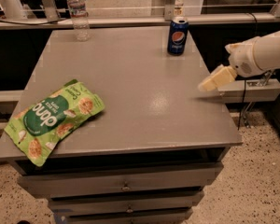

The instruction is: Pick pepsi can

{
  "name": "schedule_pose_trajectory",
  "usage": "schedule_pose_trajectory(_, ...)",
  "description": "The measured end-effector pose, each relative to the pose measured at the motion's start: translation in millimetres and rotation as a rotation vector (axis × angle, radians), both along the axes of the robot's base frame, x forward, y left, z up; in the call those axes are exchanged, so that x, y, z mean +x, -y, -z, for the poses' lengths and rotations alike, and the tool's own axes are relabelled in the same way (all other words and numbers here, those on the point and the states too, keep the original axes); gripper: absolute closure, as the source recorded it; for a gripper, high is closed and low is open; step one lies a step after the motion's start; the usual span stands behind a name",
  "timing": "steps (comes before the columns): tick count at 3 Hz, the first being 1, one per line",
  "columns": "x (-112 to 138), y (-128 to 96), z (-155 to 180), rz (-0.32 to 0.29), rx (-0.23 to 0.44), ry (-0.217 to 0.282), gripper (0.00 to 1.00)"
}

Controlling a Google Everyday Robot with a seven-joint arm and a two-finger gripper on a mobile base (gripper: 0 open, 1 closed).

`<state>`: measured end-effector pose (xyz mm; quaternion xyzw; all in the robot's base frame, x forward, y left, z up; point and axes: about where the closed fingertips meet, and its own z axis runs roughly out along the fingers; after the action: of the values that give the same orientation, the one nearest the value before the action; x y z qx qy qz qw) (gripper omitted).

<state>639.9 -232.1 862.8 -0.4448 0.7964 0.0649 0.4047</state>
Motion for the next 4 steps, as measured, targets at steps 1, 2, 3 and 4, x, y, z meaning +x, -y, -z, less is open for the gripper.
schedule_pose_trajectory(1,70,-9,-1,0.030,0.233,0.091,0.00)
schedule_pose_trajectory(2,122,-13,-9,0.058,0.448,0.166,0.00)
schedule_pose_trajectory(3,156,-23,-21,0.066,0.584,0.211,0.00)
schedule_pose_trajectory(4,175,-46,-28,0.046,0.647,0.217,0.00)
